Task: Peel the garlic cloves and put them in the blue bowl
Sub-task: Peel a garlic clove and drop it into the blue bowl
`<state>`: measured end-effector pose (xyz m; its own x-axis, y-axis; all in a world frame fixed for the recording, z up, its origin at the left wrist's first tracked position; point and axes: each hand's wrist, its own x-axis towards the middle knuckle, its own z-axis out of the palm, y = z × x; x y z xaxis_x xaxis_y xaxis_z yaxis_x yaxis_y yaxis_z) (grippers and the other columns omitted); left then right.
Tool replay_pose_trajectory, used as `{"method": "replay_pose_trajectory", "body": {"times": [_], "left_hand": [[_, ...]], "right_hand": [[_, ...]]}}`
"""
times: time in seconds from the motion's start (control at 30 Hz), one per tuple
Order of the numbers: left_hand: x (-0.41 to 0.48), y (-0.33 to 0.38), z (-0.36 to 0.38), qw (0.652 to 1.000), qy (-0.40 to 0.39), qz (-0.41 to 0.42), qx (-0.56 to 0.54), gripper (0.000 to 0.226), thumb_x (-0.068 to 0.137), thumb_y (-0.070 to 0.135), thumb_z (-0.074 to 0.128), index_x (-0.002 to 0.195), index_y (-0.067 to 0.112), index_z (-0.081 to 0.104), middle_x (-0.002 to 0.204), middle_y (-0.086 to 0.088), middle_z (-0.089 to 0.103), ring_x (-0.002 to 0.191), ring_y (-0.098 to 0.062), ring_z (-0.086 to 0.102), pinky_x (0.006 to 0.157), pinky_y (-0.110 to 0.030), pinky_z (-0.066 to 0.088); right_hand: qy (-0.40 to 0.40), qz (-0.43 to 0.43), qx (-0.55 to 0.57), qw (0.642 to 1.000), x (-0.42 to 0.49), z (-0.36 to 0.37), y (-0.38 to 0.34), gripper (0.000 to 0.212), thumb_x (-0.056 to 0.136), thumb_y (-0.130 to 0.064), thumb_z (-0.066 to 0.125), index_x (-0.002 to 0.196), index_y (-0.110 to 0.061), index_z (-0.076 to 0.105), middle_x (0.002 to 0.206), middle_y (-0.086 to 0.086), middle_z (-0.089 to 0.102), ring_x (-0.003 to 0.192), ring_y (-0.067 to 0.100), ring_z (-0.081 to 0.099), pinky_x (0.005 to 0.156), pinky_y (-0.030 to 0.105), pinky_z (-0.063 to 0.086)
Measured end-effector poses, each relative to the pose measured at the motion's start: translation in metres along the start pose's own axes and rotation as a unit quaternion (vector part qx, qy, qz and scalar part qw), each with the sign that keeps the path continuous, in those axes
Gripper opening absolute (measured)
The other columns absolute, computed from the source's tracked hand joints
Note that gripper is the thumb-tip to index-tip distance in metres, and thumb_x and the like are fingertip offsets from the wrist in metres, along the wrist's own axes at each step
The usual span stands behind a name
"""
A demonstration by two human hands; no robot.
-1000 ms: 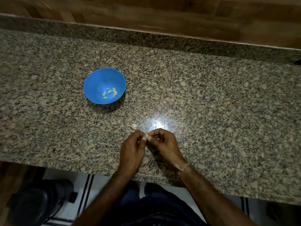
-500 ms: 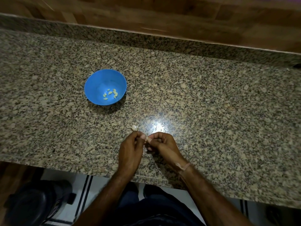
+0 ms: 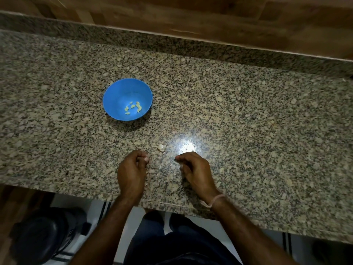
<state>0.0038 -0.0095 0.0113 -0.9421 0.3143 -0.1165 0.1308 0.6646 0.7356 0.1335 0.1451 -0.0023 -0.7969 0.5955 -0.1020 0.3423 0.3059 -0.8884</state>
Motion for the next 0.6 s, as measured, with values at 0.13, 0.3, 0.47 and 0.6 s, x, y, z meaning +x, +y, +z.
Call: {"method": "replay_pose_trajectory", "body": {"times": [0.13, 0.3, 0.47, 0.6], "left_hand": [[-0.005, -0.013, -0.005, 0.999, -0.003, 0.045, -0.007, 0.029, 0.091, 0.011, 0.075, 0.113, 0.021, 0.060, 0.109, 0.002, 0.054, 0.091, -0.010, 0.056, 0.074, -0.015, 0.045], [-0.034, -0.021, 0.005, 0.997, -0.046, 0.061, -0.002, 0.033, 0.092, 0.012, 0.075, 0.119, 0.018, 0.057, 0.114, 0.002, 0.050, 0.095, -0.012, 0.057, 0.069, -0.018, 0.044], [-0.025, -0.018, 0.018, 0.992, -0.092, 0.090, 0.009, 0.035, 0.092, 0.013, 0.075, 0.122, 0.022, 0.058, 0.113, 0.005, 0.055, 0.100, -0.011, 0.057, 0.077, -0.030, 0.050], [-0.013, -0.016, 0.021, 0.991, -0.100, 0.087, -0.006, 0.033, 0.092, 0.013, 0.074, 0.121, 0.020, 0.061, 0.108, 0.003, 0.055, 0.094, -0.014, 0.059, 0.075, -0.037, 0.055]], "right_hand": [[0.020, -0.005, -0.032, 0.999, -0.013, -0.006, -0.004, 0.035, 0.094, 0.004, 0.067, 0.124, -0.012, 0.071, 0.114, -0.004, 0.063, 0.104, 0.014, 0.064, 0.092, 0.021, 0.055], [-0.015, 0.019, -0.169, 0.985, -0.026, 0.006, 0.000, 0.041, 0.093, -0.003, 0.071, 0.134, -0.005, 0.063, 0.119, 0.012, 0.056, 0.103, 0.027, 0.058, 0.088, 0.018, 0.046], [0.043, 0.024, -0.092, 0.994, -0.013, 0.035, -0.027, 0.020, 0.100, -0.003, 0.063, 0.119, -0.007, 0.070, 0.107, 0.004, 0.058, 0.095, 0.019, 0.062, 0.084, 0.033, 0.059], [0.061, 0.035, -0.069, 0.995, -0.007, 0.025, -0.034, 0.020, 0.100, 0.001, 0.061, 0.117, -0.004, 0.072, 0.103, 0.009, 0.063, 0.091, 0.009, 0.063, 0.082, 0.020, 0.058]]}}
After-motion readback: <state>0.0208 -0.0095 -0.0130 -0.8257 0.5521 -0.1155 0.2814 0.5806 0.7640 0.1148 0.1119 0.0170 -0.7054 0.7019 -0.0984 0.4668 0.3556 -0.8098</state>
